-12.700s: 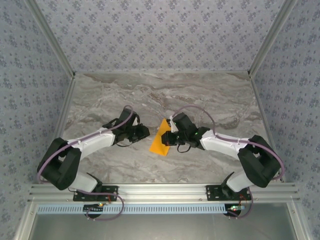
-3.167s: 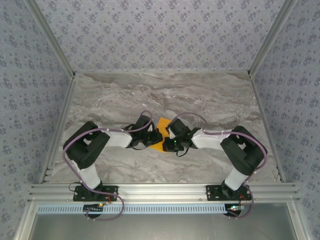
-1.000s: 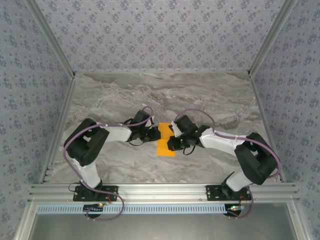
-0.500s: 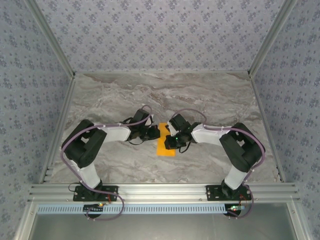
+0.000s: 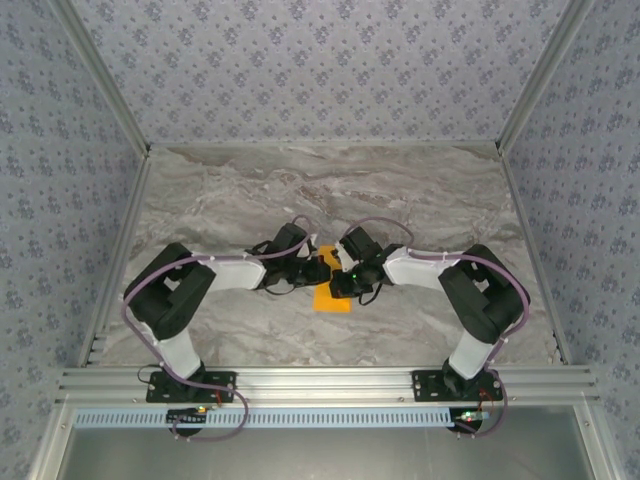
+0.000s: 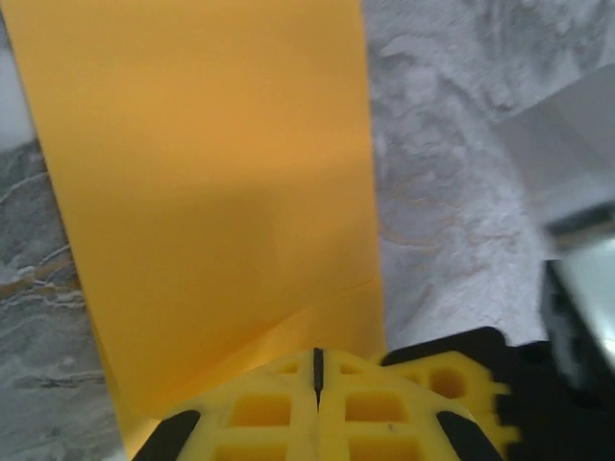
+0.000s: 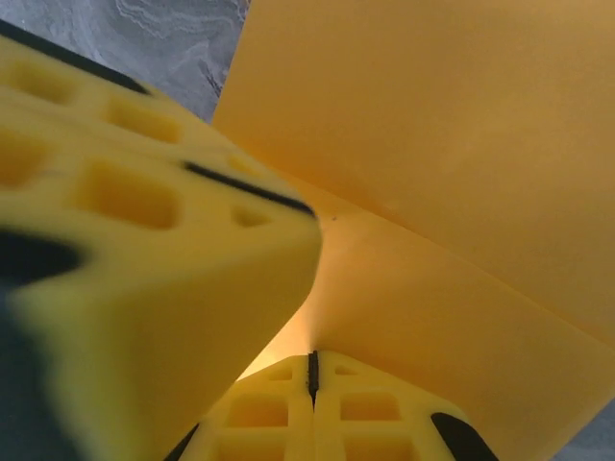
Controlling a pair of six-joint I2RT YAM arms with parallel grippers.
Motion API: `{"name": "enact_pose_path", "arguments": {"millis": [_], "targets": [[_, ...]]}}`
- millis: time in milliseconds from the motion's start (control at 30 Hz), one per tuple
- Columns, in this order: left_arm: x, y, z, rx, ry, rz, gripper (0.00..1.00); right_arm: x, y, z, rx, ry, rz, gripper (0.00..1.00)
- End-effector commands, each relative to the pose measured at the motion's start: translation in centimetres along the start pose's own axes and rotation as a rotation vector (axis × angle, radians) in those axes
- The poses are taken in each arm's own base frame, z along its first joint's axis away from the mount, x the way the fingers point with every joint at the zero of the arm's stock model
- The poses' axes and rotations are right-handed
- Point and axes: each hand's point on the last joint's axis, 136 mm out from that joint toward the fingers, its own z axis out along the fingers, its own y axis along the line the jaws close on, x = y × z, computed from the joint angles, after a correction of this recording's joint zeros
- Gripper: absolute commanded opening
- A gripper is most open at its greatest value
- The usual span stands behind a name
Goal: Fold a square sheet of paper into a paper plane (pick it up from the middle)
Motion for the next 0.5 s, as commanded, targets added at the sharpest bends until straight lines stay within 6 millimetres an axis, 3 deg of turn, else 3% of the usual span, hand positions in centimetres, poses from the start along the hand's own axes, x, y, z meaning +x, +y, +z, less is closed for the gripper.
{"name": "enact_pose_path", "arguments": {"millis": [0, 267, 467], "targets": [[0.7, 1.4, 0.9, -0.032, 0.025, -0.032, 0.01, 0.5, -1.0, 0.2, 0.03, 0.026, 0.001, 0.02], [1.8, 4.3, 0.7, -0.154, 0.042, -0.051, 0.0, 1.0, -0.9, -0.3, 0.015, 0.03, -0.016, 0.03], [3.0, 6.2, 0.5, -0.22, 0.058, -0.069, 0.0, 4.1, -1.7, -0.5, 0.003, 0.098, -0.009, 0.03]]}}
